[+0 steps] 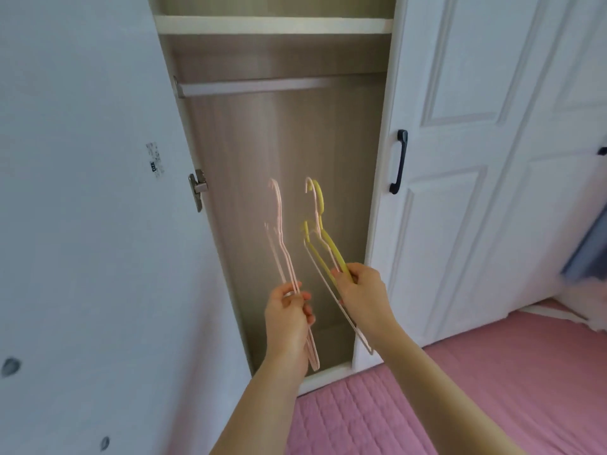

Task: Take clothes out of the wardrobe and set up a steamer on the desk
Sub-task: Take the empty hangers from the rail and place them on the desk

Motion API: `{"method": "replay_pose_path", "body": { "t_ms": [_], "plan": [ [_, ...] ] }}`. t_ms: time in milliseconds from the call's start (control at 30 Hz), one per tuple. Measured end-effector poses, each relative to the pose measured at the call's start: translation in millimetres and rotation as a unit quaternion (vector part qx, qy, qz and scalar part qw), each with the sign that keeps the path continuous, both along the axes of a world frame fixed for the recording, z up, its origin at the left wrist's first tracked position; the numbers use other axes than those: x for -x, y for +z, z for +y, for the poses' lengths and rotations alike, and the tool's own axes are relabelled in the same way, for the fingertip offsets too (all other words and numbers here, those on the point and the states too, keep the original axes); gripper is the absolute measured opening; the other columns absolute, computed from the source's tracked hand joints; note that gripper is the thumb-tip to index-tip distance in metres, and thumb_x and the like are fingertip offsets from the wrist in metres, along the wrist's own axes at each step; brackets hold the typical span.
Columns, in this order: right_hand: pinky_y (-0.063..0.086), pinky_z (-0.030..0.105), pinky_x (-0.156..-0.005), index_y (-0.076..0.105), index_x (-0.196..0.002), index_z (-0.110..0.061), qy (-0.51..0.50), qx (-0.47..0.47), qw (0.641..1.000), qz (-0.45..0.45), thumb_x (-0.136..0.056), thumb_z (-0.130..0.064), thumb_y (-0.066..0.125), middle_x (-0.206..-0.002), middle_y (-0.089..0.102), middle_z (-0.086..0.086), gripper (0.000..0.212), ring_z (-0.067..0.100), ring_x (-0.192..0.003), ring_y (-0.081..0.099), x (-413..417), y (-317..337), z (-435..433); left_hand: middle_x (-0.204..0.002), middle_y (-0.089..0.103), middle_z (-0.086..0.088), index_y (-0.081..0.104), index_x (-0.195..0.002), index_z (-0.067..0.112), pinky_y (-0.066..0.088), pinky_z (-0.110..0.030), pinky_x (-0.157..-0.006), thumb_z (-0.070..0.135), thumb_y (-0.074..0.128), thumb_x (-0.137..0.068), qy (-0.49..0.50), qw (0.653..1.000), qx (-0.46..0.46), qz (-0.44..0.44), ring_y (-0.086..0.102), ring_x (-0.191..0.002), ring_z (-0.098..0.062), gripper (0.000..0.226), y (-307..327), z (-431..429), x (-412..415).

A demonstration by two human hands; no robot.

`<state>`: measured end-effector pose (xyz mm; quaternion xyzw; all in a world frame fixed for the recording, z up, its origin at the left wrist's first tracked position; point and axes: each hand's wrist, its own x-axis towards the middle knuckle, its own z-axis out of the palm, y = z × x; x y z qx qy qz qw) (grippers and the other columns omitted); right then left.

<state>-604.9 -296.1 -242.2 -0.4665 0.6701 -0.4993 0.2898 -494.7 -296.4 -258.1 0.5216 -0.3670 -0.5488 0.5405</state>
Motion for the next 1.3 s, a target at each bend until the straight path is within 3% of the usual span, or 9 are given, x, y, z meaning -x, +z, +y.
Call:
{"method": "replay_pose_path", "body": {
  "t_ms": [200,300,500,700,833,1000,1100,1300],
  "plan": [
    [0.035,0.020,-0.045,0.056,-0.075,-0.010,-0.040,-0.041,0.998,-0.018,-0.097,-0.024,0.048,-0.063,0.047,0.003,0.027,0.013,-0.053,0.041,-26.3,-41.1,96.6,-0.081,0.059,-0.007,0.058,-0.108,0.016,0.047,-0.029,-0.065,0.005,0.042,-0.098,-0.069,0.996,-0.020,-0.045,0.051,-0.066,-0.015,0.022,-37.5,81.4,-35.9],
    [0.032,0.020,-0.043,0.062,-0.080,-0.008,-0.056,-0.060,0.996,-0.034,-0.096,-0.023,0.049,-0.061,0.047,0.001,0.025,0.012,-0.052,0.038,-46.0,-63.9,145.4,-0.081,0.061,-0.007,0.059,-0.106,0.018,0.047,-0.030,-0.067,0.006,0.043,-0.099,-0.102,0.992,-0.045,-0.054,0.052,-0.066,-0.015,0.021,-58.5,128.6,-56.1],
    [0.031,0.021,-0.045,0.060,-0.074,-0.004,-0.093,-0.113,0.988,-0.058,-0.095,-0.021,0.051,-0.059,0.045,0.000,0.028,0.011,-0.050,0.038,-88.1,-101.8,237.5,-0.079,0.062,-0.009,0.060,-0.104,0.013,0.046,-0.028,-0.059,0.003,0.043,-0.098,-0.167,0.979,-0.104,-0.055,0.051,-0.062,-0.015,0.020,-104.0,209.0,-97.7],
    [0.032,0.032,-0.054,0.050,-0.062,-0.016,-0.145,-0.147,0.977,-0.052,-0.091,-0.016,0.052,-0.054,0.039,-0.003,0.029,0.015,-0.053,0.037,-137.4,-135.4,334.0,-0.079,0.058,-0.010,0.057,-0.101,0.005,0.041,-0.027,-0.055,-0.004,0.041,-0.096,-0.217,0.965,-0.144,-0.036,0.046,-0.057,-0.014,0.019,-131.9,294.4,-147.8],
    [0.032,0.026,-0.048,0.058,-0.070,-0.018,-0.162,-0.174,0.970,-0.059,-0.092,-0.016,0.051,-0.055,0.045,-0.003,0.023,0.015,-0.051,0.040,-164.6,-149.6,385.8,-0.077,0.057,-0.008,0.056,-0.099,0.004,0.042,-0.024,-0.055,-0.004,0.042,-0.097,-0.235,0.959,-0.154,-0.034,0.046,-0.055,-0.013,0.016,-145.6,340.9,-182.0],
    [0.034,0.029,-0.052,0.062,-0.081,-0.008,-0.170,-0.201,0.964,-0.033,-0.092,-0.018,0.051,-0.062,0.055,0.000,0.019,0.017,-0.056,0.047,-185.4,-161.5,436.7,-0.081,0.065,-0.008,0.058,-0.101,0.008,0.049,-0.027,-0.061,0.001,0.047,-0.096,-0.265,0.945,-0.174,-0.078,0.060,-0.062,-0.015,0.014,-162.4,388.4,-217.5],
    [0.044,0.034,-0.057,0.061,-0.083,-0.013,-0.152,-0.204,0.967,-0.032,-0.094,-0.020,0.049,-0.067,0.063,-0.003,0.017,0.019,-0.062,0.057,-192.6,-164.6,457.4,-0.086,0.070,-0.009,0.059,-0.101,0.010,0.049,-0.026,-0.065,0.002,0.050,-0.095,-0.270,0.940,-0.189,-0.090,0.065,-0.070,-0.016,0.013,-166.5,410.5,-229.0],
    [0.053,0.043,-0.068,0.056,-0.086,-0.018,-0.089,-0.187,0.976,-0.060,-0.097,-0.022,0.045,-0.074,0.066,0.001,0.016,0.024,-0.073,0.064,-200.6,-159.8,486.8,-0.091,0.064,-0.006,0.063,-0.100,0.012,0.050,-0.030,-0.080,0.007,0.060,-0.090,-0.262,0.937,-0.187,-0.138,0.059,-0.082,-0.016,0.011,-163.3,451.0,-227.2]
  ]
}}
